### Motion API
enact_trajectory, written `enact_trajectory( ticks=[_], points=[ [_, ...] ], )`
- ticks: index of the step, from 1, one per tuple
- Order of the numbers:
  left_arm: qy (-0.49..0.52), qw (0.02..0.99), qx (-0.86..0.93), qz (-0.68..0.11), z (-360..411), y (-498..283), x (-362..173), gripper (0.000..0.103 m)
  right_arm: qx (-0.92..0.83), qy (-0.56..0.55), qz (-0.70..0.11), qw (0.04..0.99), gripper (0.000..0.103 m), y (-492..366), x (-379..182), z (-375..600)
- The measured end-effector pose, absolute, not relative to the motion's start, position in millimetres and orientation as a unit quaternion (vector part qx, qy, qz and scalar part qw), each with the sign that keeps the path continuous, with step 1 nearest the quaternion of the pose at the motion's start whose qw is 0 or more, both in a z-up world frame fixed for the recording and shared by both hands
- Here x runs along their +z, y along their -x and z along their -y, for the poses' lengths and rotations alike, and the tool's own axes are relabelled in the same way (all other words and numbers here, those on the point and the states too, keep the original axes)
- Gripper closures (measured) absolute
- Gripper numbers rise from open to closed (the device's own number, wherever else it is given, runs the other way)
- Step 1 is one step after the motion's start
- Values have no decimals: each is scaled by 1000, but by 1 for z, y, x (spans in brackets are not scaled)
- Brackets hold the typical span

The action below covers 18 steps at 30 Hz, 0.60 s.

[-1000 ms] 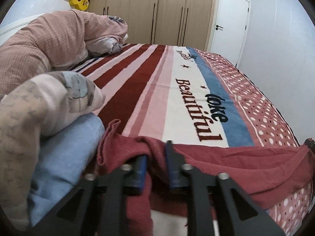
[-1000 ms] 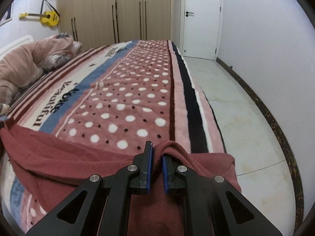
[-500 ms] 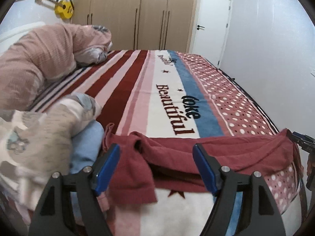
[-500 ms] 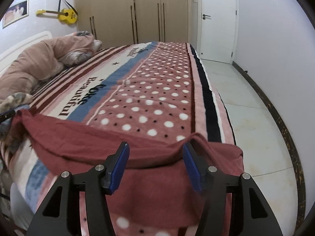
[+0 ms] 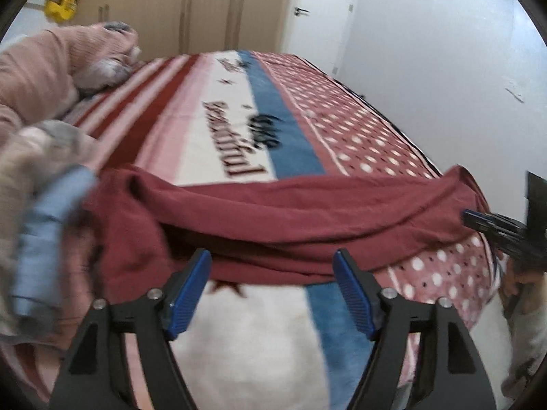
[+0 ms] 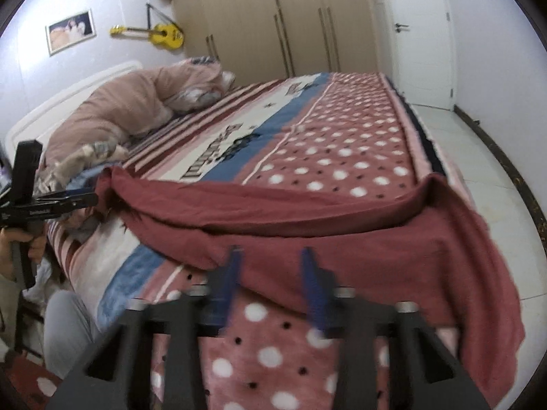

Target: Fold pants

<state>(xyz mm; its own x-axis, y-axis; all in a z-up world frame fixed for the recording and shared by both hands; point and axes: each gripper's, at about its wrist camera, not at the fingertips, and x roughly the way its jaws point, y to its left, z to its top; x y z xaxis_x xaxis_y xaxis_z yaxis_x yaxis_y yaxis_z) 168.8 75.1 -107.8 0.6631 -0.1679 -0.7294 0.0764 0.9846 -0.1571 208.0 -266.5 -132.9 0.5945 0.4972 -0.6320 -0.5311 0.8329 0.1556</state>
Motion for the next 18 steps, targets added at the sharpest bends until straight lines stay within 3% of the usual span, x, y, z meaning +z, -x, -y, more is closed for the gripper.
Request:
enact_trajectory(
  ticks=[3,9,18],
  points=[
    [49,904,-92,-415,-62,-181,-120,45,302,36,-361,881,96,-222,-145,247],
    [43,889,-111,-442,-59,-212,-145,70,316,56,-390,863,96,-249,-163,220],
    [52,889,-125,-438,-65,-235,-154,71,298,76,-409,859,96,-284,-170,206]
  ],
)
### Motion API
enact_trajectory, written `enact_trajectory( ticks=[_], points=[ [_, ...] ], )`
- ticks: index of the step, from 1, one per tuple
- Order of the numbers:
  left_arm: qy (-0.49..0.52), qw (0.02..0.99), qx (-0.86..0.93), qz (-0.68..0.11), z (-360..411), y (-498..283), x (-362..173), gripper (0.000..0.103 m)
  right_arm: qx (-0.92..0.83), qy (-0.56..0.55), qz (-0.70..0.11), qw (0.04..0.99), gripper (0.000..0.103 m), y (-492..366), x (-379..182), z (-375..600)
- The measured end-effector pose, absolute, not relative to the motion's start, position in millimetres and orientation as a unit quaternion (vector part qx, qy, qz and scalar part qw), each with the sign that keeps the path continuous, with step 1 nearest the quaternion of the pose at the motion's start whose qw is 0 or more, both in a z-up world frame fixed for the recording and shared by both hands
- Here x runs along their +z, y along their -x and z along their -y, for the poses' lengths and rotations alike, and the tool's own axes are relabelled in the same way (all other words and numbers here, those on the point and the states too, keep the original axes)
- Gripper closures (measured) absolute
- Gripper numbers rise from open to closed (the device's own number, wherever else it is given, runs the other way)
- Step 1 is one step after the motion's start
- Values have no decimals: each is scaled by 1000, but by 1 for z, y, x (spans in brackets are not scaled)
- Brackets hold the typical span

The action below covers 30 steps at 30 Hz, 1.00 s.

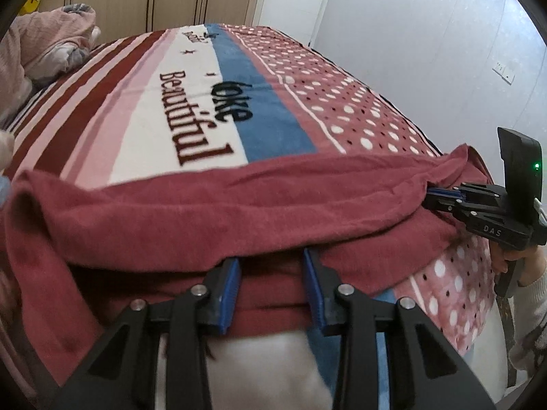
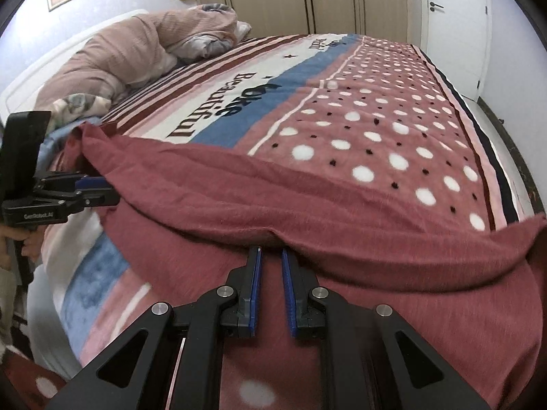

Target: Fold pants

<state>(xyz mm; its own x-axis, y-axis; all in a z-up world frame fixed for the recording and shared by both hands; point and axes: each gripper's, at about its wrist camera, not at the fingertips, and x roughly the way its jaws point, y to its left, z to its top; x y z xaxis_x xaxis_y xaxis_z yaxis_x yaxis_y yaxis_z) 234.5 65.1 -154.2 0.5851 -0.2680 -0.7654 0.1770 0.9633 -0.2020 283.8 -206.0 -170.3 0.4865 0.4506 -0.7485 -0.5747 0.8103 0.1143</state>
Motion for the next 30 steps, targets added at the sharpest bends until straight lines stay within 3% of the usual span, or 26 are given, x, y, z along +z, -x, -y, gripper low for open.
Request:
enact_trajectory(
  ticks=[15,18,19,21,30],
  points=[
    [27,898,-77,-431,-88,-290,-161,71,235,94,-404,879,96,-333,-165,203],
    [28,904,-53,-423,-90,-292,-155,65,228,84,-391,888,95,-331,-157,212],
    [36,907,-61,-416,-88,-288,-148,59,226,78,-385,891,94,-327,-151,218],
    [38,911,-74,-403,-81,-278,-138,49,220,66,-373,899,82,-317,-140,234],
    [33,921,-103,-374,-25,-222,-104,40,137,47,-341,929,63,-217,-108,353]
  ],
)
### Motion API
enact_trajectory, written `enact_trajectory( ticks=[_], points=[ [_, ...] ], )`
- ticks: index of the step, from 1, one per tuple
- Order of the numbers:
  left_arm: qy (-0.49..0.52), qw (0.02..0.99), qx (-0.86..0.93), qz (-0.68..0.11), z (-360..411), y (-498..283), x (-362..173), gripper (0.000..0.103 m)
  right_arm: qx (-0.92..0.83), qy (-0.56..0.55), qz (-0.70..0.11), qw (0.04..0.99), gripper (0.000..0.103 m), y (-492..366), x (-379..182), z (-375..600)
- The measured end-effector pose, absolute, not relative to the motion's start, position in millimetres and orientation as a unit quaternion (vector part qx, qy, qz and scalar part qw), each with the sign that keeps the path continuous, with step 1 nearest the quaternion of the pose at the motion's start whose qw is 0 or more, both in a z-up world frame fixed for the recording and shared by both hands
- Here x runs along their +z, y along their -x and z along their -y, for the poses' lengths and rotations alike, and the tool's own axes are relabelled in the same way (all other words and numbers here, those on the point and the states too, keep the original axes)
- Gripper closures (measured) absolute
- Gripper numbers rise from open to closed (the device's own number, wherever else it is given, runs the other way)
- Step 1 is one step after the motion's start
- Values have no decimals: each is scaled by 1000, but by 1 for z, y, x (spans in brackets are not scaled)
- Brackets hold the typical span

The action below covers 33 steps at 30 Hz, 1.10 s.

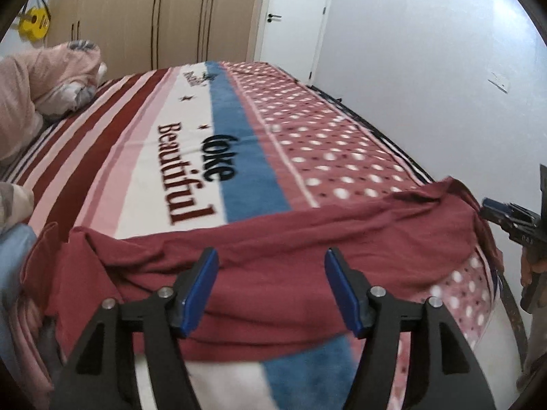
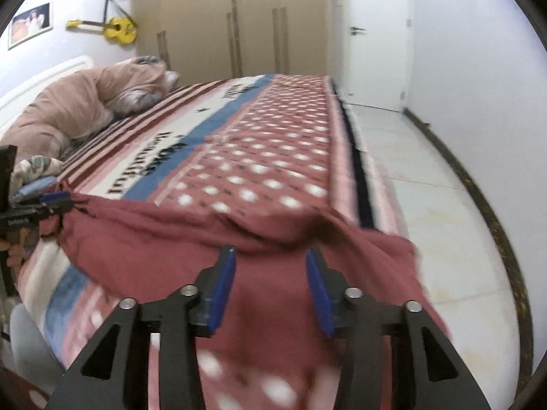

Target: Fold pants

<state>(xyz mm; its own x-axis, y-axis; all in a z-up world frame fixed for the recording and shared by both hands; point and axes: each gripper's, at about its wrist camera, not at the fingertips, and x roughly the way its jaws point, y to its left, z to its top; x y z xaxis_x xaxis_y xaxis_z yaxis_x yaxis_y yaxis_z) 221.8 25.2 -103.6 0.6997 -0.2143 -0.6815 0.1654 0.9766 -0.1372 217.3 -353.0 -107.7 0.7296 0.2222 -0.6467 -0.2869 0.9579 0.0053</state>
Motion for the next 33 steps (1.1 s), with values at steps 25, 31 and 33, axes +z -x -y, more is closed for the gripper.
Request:
enact_trajectory(
  ticks=[25,31,33],
  points=[
    [6,923,-109,-369,57,-196,-94,35,25,36,-319,947,98,-145,-169,455],
    [4,927,-91,-363,53,-212,-97,35,1,17,-283,959,99,-171,-137,483],
    [6,929,-84,-360,50,-216,-97,35,-5,14,-279,960,99,-184,-129,492]
  ],
)
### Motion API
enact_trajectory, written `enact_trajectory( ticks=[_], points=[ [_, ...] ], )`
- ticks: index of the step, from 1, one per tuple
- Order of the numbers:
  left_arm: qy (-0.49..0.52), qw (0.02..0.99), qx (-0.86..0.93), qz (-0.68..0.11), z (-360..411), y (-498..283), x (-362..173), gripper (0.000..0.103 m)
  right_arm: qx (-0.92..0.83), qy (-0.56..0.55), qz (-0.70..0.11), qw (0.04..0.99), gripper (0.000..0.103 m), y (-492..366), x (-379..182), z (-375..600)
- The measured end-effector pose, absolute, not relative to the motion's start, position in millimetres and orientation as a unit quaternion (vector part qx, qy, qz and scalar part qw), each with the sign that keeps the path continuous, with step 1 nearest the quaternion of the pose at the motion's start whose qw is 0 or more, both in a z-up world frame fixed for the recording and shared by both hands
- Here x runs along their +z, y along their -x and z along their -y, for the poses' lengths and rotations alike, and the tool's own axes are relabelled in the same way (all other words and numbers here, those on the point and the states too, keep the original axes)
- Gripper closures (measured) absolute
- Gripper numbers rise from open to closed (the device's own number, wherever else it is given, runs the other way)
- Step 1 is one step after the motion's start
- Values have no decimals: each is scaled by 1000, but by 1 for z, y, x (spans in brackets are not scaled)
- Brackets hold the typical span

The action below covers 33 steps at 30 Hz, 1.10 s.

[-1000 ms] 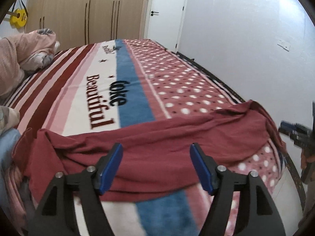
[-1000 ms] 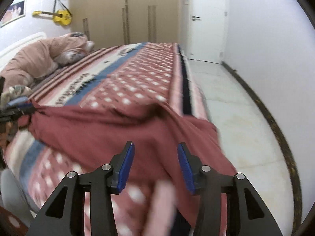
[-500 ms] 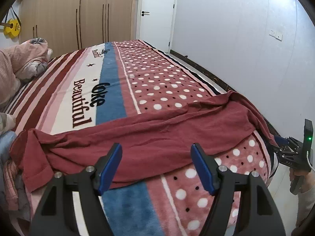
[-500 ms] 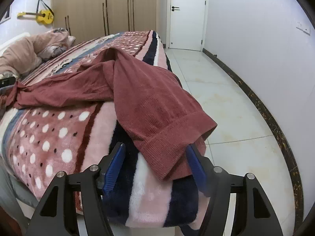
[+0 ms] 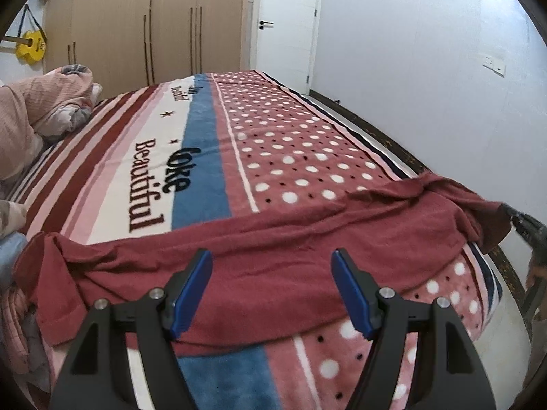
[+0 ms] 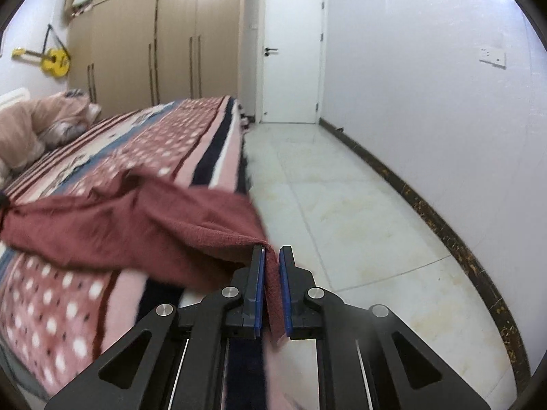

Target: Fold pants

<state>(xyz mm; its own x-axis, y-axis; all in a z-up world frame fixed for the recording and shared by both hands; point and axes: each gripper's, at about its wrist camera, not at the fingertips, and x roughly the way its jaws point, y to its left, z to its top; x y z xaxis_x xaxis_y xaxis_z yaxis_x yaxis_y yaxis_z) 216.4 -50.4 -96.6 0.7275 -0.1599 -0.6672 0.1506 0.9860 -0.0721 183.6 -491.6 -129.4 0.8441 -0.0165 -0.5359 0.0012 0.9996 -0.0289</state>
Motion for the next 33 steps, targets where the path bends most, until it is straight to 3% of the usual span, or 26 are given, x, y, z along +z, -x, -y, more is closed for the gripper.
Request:
enact_trajectory(
  ticks=[7,31,32,33],
  points=[
    [8,932,-52,-357,42,-233,-105,35,-9,2,-283,959,100,-237,-123,520],
    [14,933,-4,-359,21,-262,-132,35,-51,-4,-348,936,97,-344,-187,538],
    [12,934,3,-357,16,-258,-130,35,-54,-1,-355,933,96,-346,-189,537],
    [9,935,9,-356,12,-255,-128,35,-54,2,-363,930,83,-347,-191,536]
  ],
)
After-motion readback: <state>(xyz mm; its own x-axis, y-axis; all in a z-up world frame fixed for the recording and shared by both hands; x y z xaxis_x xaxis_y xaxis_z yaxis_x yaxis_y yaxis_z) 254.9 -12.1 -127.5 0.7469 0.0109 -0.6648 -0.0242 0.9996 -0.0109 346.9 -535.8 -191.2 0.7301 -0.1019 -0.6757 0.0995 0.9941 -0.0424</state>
